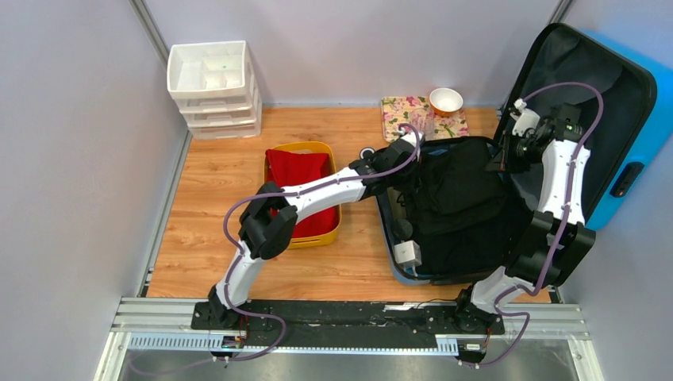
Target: Open, take out, and arrange the luggage
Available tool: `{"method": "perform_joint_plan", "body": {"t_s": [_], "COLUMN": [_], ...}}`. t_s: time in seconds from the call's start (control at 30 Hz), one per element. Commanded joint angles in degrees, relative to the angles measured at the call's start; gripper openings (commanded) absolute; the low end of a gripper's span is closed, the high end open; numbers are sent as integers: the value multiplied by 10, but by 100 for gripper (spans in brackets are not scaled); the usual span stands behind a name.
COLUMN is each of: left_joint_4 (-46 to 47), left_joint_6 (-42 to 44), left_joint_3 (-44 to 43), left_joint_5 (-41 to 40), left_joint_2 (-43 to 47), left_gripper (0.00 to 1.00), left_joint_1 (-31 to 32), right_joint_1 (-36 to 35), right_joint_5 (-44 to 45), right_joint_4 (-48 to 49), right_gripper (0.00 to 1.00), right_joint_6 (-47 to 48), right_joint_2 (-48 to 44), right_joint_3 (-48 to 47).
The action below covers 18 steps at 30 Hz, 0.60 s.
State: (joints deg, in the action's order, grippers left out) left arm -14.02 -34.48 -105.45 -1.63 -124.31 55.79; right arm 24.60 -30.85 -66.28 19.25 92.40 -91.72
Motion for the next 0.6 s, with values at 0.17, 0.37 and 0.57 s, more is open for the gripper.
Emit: {"method": "perform_joint_plan", "body": {"t_s": [0.17,0.37,0.57], "left_joint_4": [29,12,-35], "left_joint_6": [122,129,135], "left_joint_3": [-71,-50,22], "left_joint_5": [-17,-6,13], "left_joint_2": [95,151,241], "left_gripper": [0,0,0], "left_joint_1": [-5,-29,-63], "right_joint_1": [-23,-74,-184], "right_joint_5": [-105,-119,-113], "right_joint_4": [14,40,116], "right_gripper": [0,0,0], "right_joint_6": [-43,-102,-179], "right_joint_2": [-83,-119,-138], "right_joint_3": [-69,-83,-62]}}
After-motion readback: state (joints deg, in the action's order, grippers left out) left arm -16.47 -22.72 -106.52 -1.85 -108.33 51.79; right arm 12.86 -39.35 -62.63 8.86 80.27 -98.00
